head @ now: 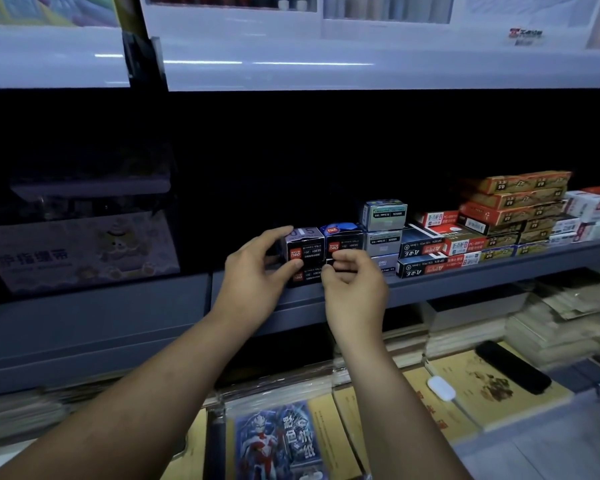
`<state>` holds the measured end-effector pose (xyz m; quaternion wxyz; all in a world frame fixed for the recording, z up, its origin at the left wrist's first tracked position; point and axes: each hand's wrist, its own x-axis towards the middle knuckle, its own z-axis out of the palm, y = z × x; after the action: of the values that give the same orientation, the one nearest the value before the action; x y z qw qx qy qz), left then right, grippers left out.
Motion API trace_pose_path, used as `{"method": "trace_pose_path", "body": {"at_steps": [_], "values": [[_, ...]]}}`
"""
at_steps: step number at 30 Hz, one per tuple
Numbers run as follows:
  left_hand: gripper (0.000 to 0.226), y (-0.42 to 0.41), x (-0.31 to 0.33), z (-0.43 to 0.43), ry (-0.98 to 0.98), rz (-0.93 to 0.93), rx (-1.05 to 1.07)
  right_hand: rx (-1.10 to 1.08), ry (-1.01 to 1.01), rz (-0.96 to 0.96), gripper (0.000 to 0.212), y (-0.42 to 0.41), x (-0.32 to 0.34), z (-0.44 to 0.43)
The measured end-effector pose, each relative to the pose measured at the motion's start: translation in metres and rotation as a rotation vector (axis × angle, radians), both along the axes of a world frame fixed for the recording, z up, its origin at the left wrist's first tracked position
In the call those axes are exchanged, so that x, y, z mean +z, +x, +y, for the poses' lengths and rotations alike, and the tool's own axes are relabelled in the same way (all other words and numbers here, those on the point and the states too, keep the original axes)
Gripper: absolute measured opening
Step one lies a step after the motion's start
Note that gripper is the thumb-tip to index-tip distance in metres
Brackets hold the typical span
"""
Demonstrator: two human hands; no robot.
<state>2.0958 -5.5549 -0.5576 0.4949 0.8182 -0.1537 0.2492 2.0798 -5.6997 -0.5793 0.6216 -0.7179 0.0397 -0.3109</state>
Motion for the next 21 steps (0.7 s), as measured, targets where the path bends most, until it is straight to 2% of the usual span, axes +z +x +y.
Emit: {"method": "trace_pose_path", "body": {"at_steps": [10, 15, 18, 21], "values": [[0.055, 0.002, -0.002, 0.001, 0.045, -0.005, 0.041, -0.002, -0.044, -0.005, 0.017, 0.000, -0.003, 0.003], [0.068, -0.001, 0.001, 0.004, 0.078, 0.042, 0.023, 0.029, -0.124, -0.019, 0.020, -0.001, -0.003, -0.002], [0.080, -0.011, 0.007, 0.014, 0.276, 0.070, 0.061, 0.065, -0.216, -0.008, 0.025, -0.010, -0.002, -0.004], [0.079, -0.031, 0.019, 0.033, 0.513, 0.065, 0.072, 0.095, -0.415, 0.027, 0.031, -0.023, 0.006, -0.005]]}}
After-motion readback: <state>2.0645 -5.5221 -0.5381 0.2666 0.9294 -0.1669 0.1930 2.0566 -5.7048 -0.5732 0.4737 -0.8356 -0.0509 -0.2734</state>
